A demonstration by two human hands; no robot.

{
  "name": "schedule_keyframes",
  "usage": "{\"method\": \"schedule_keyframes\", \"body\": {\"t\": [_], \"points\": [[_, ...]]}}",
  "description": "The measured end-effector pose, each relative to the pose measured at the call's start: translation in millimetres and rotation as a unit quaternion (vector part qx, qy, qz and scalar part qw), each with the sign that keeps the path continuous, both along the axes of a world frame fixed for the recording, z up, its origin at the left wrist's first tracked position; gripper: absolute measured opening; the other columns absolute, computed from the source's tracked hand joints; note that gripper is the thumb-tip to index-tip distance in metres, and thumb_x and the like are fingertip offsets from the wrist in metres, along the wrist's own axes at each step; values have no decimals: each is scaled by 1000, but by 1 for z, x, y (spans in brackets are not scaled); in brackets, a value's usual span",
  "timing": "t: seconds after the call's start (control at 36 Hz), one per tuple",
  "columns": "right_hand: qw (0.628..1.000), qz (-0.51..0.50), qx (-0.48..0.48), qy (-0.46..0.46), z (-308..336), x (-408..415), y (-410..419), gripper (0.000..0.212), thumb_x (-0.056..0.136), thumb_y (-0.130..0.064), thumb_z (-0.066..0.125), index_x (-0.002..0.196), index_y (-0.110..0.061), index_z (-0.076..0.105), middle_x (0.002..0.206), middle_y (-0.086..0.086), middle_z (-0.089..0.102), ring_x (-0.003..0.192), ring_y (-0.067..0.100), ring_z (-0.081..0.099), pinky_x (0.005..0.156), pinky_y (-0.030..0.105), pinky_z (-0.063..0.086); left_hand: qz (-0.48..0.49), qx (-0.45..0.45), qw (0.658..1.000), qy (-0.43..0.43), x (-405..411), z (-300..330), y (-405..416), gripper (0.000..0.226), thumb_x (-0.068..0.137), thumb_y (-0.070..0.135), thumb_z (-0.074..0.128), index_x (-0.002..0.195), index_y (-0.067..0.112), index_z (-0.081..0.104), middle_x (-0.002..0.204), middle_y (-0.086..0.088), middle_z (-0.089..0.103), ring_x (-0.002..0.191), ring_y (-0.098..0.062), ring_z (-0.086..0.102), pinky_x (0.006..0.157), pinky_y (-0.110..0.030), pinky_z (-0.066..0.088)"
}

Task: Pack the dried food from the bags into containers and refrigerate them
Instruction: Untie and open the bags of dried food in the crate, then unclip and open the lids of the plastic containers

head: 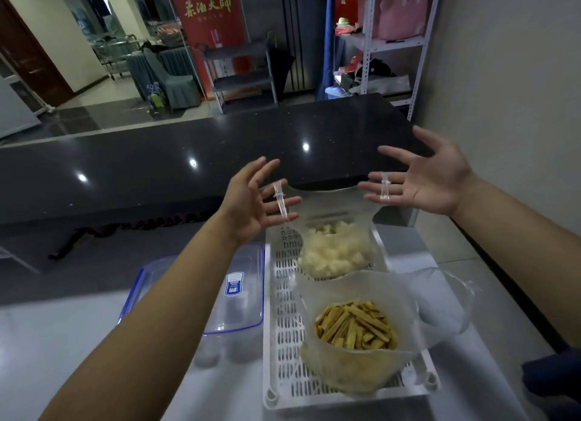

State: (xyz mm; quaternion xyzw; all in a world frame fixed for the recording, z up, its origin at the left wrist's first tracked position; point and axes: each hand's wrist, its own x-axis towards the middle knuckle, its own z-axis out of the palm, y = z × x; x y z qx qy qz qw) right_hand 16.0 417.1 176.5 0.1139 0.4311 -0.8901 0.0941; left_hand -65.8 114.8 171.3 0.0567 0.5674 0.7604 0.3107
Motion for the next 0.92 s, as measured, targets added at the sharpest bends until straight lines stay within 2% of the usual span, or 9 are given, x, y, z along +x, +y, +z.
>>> {"method": "schedule_keyframes", "body": {"t": [0.22,0.44,0.5,0.56,0.61,0.69,0.78,0.86,0.92], "points": [[999,-4,-16,43,11,-1,10,66,88,-60,57,145,-27,48,146,34,37,121,55,55,91,63,50,-9,36,999,16,-8,8,3,53,91,55,54,141,37,54,142,-11,55,113,-41,67,80,-51,59],[999,-24,35,-18,-5,0,6,63,90,-54,56,144,-22,48,144,29,41,114,54,60,89,62,53,6,-11,1000,-16,-1,3,11,52,94,53,52,143,33,53,145,-11,50,108,-40,70,81,-50,60],[997,-19,67,-21,-2,3,8,59,90,-52,56,140,-21,52,142,27,47,113,53,61,92,62,51,8,-21,1000,-4,-1,4,10,52,94,53,52,143,34,53,144,-11,52,107,-38,71,85,-51,59],[989,-7,148,-27,5,7,8,55,90,-54,55,135,-23,57,138,23,54,109,49,65,95,61,50,-5,-52,999,14,2,9,9,53,94,55,50,143,35,52,141,-12,54,105,-38,71,93,-52,56],[961,3,273,-37,13,12,5,50,89,-58,55,130,-30,60,132,17,60,102,41,70,92,57,54,-23,-108,993,41,7,16,5,54,95,58,48,144,37,50,136,-14,58,108,-38,70,99,-53,52],[878,19,477,-29,31,24,-9,45,85,-65,57,123,-42,60,122,4,65,102,24,68,81,43,55,-61,-210,970,105,23,30,-6,53,94,66,45,143,45,48,130,-11,64,115,-36,66,98,-56,52],[798,3,602,45,45,40,-26,48,82,-64,61,126,-44,60,127,-6,63,112,13,59,85,31,44,-66,-281,936,203,46,41,-20,46,91,67,50,134,52,54,131,15,59,113,-9,60,87,-33,48],[715,-14,691,103,52,61,-53,65,81,-74,55,140,-50,45,143,-10,52,118,7,49,91,34,42,-51,-361,870,332,68,38,-45,68,84,71,53,148,53,35,143,22,43,123,2,45,99,-29,39],[662,-12,735,148,54,75,-82,76,75,-83,47,143,-52,38,149,-16,45,126,3,41,96,34,40,-32,-442,810,383,82,32,-65,77,80,74,54,150,55,27,161,16,27,144,-7,30,116,-45,32]]}}
